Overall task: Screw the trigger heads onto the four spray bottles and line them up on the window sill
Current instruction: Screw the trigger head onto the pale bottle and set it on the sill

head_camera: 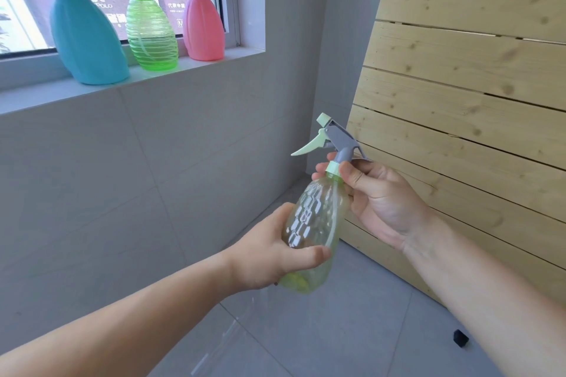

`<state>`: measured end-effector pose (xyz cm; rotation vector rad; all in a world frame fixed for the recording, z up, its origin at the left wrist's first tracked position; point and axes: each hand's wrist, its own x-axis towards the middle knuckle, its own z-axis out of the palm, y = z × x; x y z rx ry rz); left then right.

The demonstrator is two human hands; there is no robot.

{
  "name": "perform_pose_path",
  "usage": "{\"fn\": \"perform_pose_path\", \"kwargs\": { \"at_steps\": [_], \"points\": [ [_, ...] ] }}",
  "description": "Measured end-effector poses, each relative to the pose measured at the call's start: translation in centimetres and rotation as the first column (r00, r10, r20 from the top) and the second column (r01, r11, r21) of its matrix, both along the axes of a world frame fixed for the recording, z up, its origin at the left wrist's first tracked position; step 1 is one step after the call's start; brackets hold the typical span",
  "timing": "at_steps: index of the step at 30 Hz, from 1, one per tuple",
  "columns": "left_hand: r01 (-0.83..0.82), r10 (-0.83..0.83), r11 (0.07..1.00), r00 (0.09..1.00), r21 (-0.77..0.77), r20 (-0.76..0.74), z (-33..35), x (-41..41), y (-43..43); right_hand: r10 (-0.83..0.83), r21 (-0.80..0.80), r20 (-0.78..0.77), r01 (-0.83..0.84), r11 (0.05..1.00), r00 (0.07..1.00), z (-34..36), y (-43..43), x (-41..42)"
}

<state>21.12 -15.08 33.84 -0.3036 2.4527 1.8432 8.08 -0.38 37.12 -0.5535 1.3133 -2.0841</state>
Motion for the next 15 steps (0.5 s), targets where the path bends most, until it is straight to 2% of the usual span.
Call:
{"fn": "perform_pose_path", "kwargs": {
  "at_steps": [5, 9, 12, 15],
  "points": [
    [-0.131, 0.122, 0.965, 0.991, -0.228, -0.053, -0.5, -0.3, 0.6, -0.131, 0.016, -0.020, 0.131, 0.991, 0.991, -0.6, -0.8, 0.4],
    [-0.165, 0.148, 0.938, 0.986, -0.304, -0.078, -0.1, 0.0, 0.7, -0.121, 0.004, -0.026, 0.121, 0.993, 0.992, -0.3, -1.0, 0.6],
    [-0.162, 0.136, 0.950, 0.984, -0.266, -0.116, 1.1, 0.5, -1.0, -0.102, -0.023, -0.072, 0.101, 0.995, 0.992, 0.7, -1.3, 1.2],
    [-0.209, 0.193, 0.975, 0.964, -0.071, -0.181, 2.6, 1.6, -3.2, -0.055, 0.118, -0.224, 0.083, 0.990, 0.973, 1.7, -1.9, 2.5]
  ]
}}
